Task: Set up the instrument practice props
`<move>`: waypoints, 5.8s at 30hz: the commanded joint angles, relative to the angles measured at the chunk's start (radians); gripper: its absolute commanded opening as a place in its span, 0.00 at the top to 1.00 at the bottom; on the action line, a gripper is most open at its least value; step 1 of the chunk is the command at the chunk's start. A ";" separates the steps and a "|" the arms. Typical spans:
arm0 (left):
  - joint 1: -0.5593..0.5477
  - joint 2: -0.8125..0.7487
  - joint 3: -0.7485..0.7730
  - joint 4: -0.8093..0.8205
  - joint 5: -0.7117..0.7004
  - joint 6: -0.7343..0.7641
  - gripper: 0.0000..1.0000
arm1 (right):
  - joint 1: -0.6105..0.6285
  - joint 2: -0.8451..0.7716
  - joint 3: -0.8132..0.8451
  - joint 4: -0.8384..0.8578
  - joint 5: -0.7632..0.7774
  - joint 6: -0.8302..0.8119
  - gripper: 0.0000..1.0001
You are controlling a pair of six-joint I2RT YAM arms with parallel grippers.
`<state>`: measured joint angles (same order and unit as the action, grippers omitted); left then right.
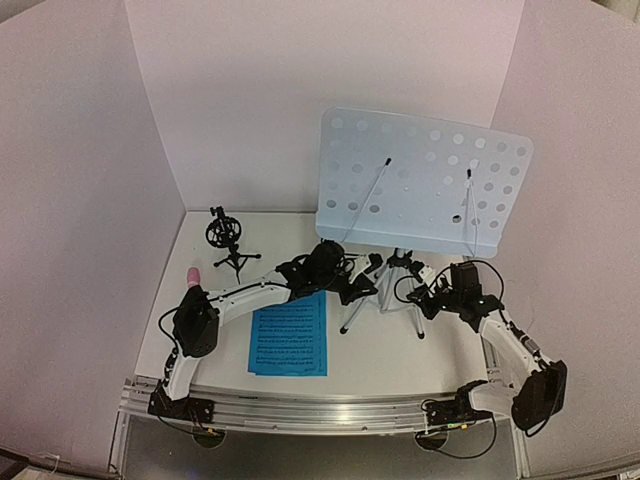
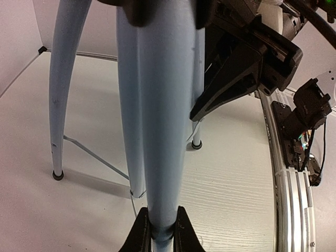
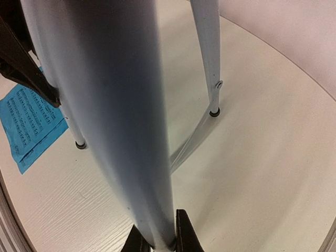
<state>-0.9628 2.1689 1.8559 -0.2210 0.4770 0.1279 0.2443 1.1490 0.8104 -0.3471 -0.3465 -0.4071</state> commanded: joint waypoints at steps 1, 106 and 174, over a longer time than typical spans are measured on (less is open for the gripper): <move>0.022 -0.006 -0.095 -0.164 -0.032 -0.023 1.00 | -0.054 -0.051 0.000 -0.072 0.115 0.065 1.00; -0.039 0.265 0.505 0.545 0.018 -0.339 0.26 | -0.113 -0.101 -0.063 -0.075 0.074 -0.019 1.00; -0.030 0.263 0.543 0.618 0.056 -0.334 1.00 | -0.115 -0.229 0.121 -0.183 -0.179 0.342 0.21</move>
<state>-1.0001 2.5069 2.3951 0.3671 0.5074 -0.1363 0.1349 0.9436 0.8752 -0.4837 -0.4258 -0.1969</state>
